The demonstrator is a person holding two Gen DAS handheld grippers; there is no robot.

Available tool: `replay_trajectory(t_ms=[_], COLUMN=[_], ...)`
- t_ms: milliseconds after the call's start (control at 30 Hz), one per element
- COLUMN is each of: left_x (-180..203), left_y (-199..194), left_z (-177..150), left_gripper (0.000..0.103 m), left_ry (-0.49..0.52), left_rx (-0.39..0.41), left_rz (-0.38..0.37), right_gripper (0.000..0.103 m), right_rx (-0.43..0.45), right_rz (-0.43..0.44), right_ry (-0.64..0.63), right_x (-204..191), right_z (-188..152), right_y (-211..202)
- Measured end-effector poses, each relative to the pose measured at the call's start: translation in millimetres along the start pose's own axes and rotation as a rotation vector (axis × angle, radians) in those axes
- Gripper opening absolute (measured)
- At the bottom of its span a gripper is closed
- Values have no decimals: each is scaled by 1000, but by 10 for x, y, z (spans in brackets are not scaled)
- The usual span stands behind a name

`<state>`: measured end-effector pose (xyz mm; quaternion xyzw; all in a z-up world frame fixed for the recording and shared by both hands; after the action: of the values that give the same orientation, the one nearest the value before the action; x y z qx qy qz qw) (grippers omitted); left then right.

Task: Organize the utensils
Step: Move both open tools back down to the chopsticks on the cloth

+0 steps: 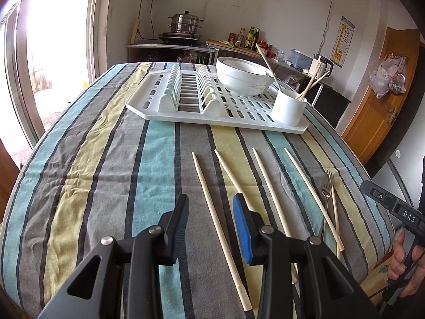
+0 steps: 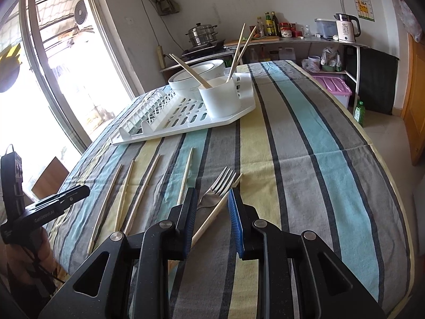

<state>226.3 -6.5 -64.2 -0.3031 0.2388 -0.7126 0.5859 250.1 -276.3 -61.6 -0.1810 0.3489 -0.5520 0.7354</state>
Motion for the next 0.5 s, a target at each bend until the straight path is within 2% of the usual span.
replay_trajectory(t_ms=[100,267,500], left_x=[-11,81,22], left_y=[66,119,245], left_z=[5,56,109], left_gripper=[36,36,36], left_ry=[-7,-6,-11], left_rx=[-21,-31,-47], left_rz=[11,-19,24], right_gripper=[25,25,25], right_rx=[-11,-22,-49], right_rz=[0,3,-29], right_ry=[9,-2,14], right_x=[15,-44,36], right_z=[-14,-15,-55], right_y=[44,105,187])
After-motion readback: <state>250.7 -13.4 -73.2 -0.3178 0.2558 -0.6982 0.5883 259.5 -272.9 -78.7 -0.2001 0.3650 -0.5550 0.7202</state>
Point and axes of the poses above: each gripper's, at about its wrist camera, not at the fingertips, and y roughly the way its jaws point, x to its right, z to its top, the point moved 9 cm from there along y, roughly the way its jaws point, and after that the axes turned 3 degrees about y, right-handed, at the moved point
